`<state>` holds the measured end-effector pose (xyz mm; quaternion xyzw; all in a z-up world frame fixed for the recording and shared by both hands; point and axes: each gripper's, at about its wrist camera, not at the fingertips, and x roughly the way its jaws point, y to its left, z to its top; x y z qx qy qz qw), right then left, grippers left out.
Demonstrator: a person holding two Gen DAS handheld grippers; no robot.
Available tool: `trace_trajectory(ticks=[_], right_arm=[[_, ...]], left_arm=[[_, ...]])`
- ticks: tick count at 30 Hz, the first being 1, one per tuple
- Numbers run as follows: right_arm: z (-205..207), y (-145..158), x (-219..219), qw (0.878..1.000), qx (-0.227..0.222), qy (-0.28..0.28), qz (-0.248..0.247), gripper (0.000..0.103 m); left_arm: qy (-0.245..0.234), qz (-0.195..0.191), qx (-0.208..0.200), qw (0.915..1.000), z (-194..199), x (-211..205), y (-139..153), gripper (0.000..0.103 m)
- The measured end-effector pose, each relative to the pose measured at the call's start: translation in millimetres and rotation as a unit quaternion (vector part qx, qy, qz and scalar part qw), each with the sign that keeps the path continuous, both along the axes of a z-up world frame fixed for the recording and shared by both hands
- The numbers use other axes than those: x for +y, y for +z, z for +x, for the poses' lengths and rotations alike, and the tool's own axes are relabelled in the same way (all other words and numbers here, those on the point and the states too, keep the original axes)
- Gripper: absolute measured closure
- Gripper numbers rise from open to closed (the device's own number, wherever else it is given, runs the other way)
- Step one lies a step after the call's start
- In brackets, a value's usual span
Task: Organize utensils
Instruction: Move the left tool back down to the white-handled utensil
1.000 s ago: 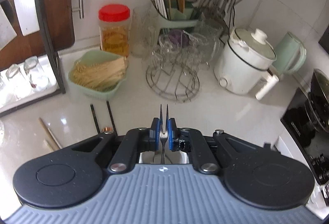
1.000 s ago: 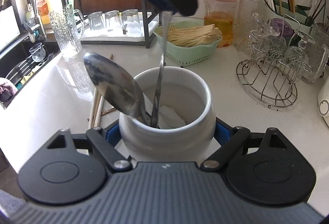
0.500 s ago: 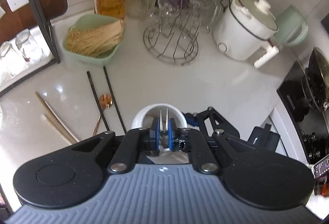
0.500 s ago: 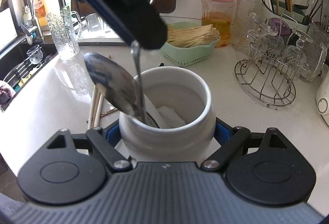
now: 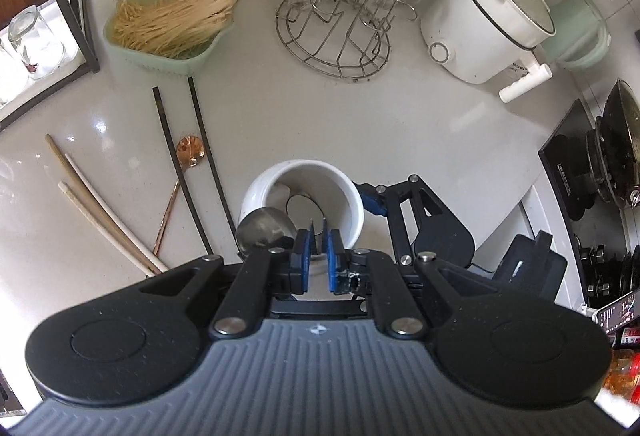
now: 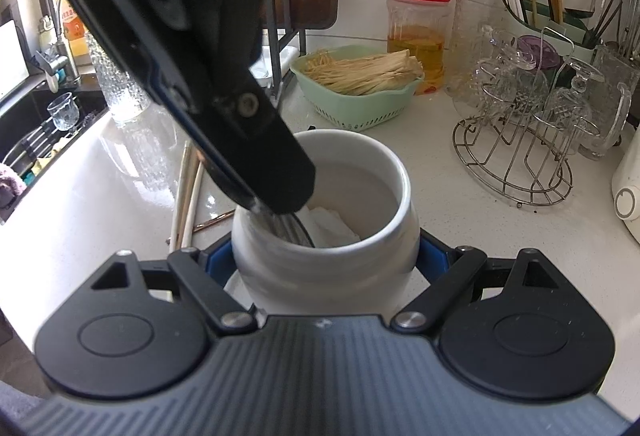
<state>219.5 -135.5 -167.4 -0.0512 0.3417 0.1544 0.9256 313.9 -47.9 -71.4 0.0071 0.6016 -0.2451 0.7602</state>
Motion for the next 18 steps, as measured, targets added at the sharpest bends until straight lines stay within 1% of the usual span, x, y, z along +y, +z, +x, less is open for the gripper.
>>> trace_trajectory(ticks=[3, 4, 5, 6, 7, 9, 13, 16, 18], right_arm=[[0, 0, 0, 1.0, -0.001, 0.001, 0.0, 0.012], [0, 0, -1, 1.0, -0.002, 0.002, 0.0, 0.012], [-1, 0, -1, 1.0, -0.003, 0.002, 0.001, 0.012], [-1, -1, -1, 1.0, -0.003, 0.002, 0.001, 0.012], [0, -1, -1, 1.0, -0.003, 0.002, 0.0, 0.012], [0, -1, -1, 1.0, -0.003, 0.005, 0.0, 0.012], [0, -1, -1, 1.0, -0.003, 0.014, -0.001, 0.012], [2, -1, -2, 1.0, -0.004, 0.023, 0.0, 0.012], [3, -1, -2, 1.0, -0.004, 0.027, 0.0, 0.012]], left_arm=[[0.004, -0.004, -0.001, 1.0, 0, 1, 3, 0.091], [0.006, -0.005, -0.004, 1.0, -2, 2, 5, 0.085], [0.007, -0.004, -0.01, 0.9999, -4, 2, 9, 0.074], [0.01, -0.007, -0.02, 0.9997, -6, 4, 14, 0.07], [0.018, -0.011, -0.029, 0.9994, -9, 6, 18, 0.068], [0.028, -0.018, -0.044, 0.9985, -13, 9, 27, 0.068], [0.062, -0.016, -0.086, 0.9942, -26, 16, 45, 0.068], [0.099, -0.03, -0.107, 0.9889, -36, 27, 58, 0.068], [0.123, -0.032, -0.131, 0.9831, -45, 36, 69, 0.068]])
